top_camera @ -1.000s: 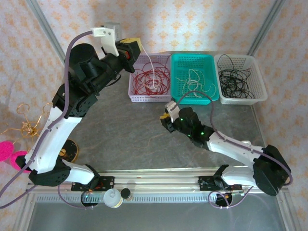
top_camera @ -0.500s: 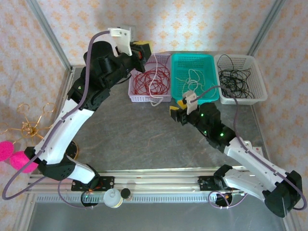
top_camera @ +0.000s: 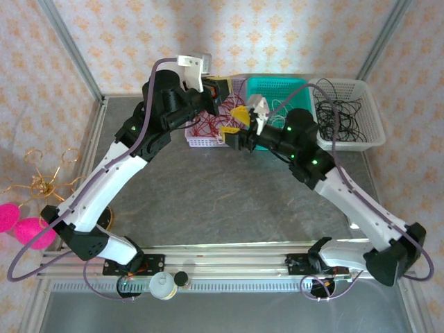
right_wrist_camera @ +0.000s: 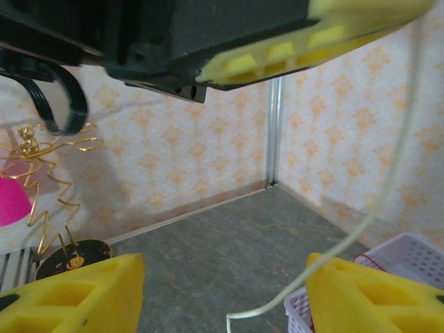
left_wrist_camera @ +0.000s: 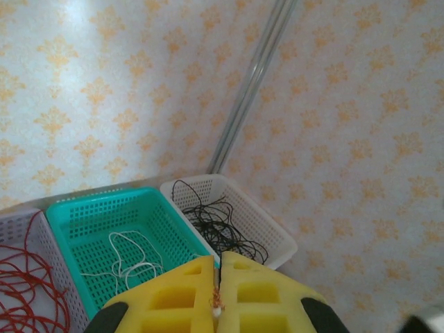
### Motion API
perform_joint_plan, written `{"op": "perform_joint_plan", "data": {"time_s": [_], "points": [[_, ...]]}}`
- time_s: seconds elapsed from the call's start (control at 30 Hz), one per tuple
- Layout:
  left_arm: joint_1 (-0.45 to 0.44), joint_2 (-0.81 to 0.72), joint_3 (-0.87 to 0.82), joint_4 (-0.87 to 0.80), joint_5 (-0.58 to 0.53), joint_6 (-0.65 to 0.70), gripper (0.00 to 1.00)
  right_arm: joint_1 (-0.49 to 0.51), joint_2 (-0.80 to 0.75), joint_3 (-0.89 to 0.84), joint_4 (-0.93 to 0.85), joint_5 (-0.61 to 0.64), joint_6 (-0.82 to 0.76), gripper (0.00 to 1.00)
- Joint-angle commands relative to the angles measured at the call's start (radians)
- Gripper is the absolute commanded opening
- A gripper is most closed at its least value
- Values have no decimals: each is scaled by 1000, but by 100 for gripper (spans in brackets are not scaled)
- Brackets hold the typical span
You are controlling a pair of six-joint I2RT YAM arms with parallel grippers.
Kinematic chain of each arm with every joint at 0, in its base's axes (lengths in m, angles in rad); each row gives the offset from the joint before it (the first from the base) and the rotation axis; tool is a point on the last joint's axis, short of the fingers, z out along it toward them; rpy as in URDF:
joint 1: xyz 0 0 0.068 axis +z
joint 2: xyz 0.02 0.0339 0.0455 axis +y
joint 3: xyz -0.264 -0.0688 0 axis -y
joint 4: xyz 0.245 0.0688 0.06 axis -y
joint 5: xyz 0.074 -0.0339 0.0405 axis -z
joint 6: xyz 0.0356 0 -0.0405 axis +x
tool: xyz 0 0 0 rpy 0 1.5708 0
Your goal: Untangle the cables
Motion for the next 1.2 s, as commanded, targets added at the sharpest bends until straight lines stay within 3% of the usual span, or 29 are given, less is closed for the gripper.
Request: {"op": "perform_joint_plan", "data": {"time_s": [0.0, 0.1, 0.2, 0.27, 0.3, 0.43, 0.6, 0.77, 1.03, 1.1, 1.17], "points": [[0, -30, -12, 66, 29, -27, 0, -1, 61, 24, 96, -31, 98, 62], [-2, -29, -20, 66, 28, -29, 0, -2, 115, 62, 115, 41, 204, 55], [-2, -32, -34, 67, 9, -30, 0, -14, 142, 95, 90, 65, 255, 27], [-2, -38, -50, 66, -34, -38, 0, -23, 129, 86, 88, 108, 290, 3], [-2, -41, -60, 69, -55, -44, 3, -29, 120, 80, 83, 134, 305, 0], [-2, -55, -116, 84, -156, -76, 54, -80, 77, 60, 53, 232, 348, 0], [0, -104, -229, 130, -191, -112, 76, -241, 139, 191, -102, 309, 403, 0], [0, -200, -411, 174, -196, -170, 76, -393, 325, 354, -247, 341, 364, 0], [0, -362, -692, 177, -169, -254, 70, -503, 634, 491, -236, 428, 274, 0], [0, -390, -740, 168, -180, -268, 70, -510, 711, 535, -252, 428, 246, 7], [0, -410, -778, 158, -200, -275, 70, -515, 771, 561, -244, 414, 242, 21]]}}
